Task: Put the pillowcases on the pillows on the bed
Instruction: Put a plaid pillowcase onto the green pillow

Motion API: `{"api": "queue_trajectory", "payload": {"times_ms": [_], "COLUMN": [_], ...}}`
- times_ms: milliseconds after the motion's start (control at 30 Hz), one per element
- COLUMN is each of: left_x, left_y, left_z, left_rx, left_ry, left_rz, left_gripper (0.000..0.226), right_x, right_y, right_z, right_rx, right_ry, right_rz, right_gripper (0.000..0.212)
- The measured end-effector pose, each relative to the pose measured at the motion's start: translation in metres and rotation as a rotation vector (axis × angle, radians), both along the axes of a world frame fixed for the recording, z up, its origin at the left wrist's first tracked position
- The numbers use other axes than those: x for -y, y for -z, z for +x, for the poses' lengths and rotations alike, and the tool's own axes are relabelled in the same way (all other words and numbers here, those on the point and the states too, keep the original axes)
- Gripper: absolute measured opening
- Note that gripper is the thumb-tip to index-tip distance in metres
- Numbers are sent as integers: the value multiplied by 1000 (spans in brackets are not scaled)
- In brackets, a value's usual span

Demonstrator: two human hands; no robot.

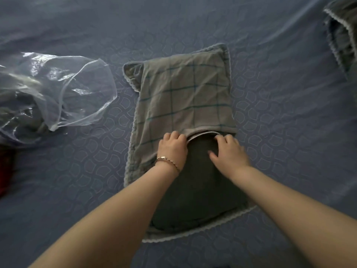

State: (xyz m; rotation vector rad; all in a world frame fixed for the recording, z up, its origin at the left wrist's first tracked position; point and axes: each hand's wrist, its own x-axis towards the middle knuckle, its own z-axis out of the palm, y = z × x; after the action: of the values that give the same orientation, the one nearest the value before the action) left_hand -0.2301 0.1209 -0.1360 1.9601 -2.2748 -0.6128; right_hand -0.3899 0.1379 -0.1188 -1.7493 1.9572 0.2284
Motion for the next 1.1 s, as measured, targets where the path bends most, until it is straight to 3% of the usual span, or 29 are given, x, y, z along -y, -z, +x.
{"api": "queue_trajectory", "payload": {"times_ms": [100, 167, 267, 367, 467, 567, 633, 700, 800, 900, 967, 1033, 1100], "left_x": [-13, -20, -17, -12, -29, -62, -81, -97, -113, -114, -102, -82, -62], "left_y": [-27, -49, -54, -37, -27, -17, -15, -9, -6, -8, -14, -31, -46], "left_z": [-3, 1, 25, 59, 64, 53, 49, 47, 43, 41, 36, 25, 16], "left_rx": [-416, -474, -286, 22, 289, 388, 282, 46, -369, -384, -442, -628, -864], "left_ry": [72, 189, 426, 336, 235, 91, -249, -672, -1064, -1068, -1054, -1023, -1004], "left_rz": [-67, -142, -224, -193, 40, 423, 476, 555, 857, 897, 858, 802, 868], "left_gripper": [23, 14, 11, 7, 16, 29, 32, 47, 71, 54, 45, 31, 11], "right_x": [13, 21, 21, -9, -66, -92, -94, -97, -111, -115, -116, -117, -114], "right_y": [4, 2, -3, -10, 1, 15, 19, 21, 16, -5, -21, -33, -34], "right_z": [4, 0, -15, -35, -54, -57, -45, -33, -10, 16, 36, 58, 71], "right_rx": [-41, -81, -120, -82, -86, 12, 172, 296, 479, 388, 262, 110, 58], "right_ry": [69, 157, 92, -219, -344, -60, 313, 657, 785, 659, 457, 290, 356], "right_rz": [-20, -21, -98, -402, -403, -202, -99, -25, 161, 275, 307, 336, 285], "right_gripper": [38, 29, 24, 12, 14, 16, 24, 49, 90, 111, 120, 135, 130]}}
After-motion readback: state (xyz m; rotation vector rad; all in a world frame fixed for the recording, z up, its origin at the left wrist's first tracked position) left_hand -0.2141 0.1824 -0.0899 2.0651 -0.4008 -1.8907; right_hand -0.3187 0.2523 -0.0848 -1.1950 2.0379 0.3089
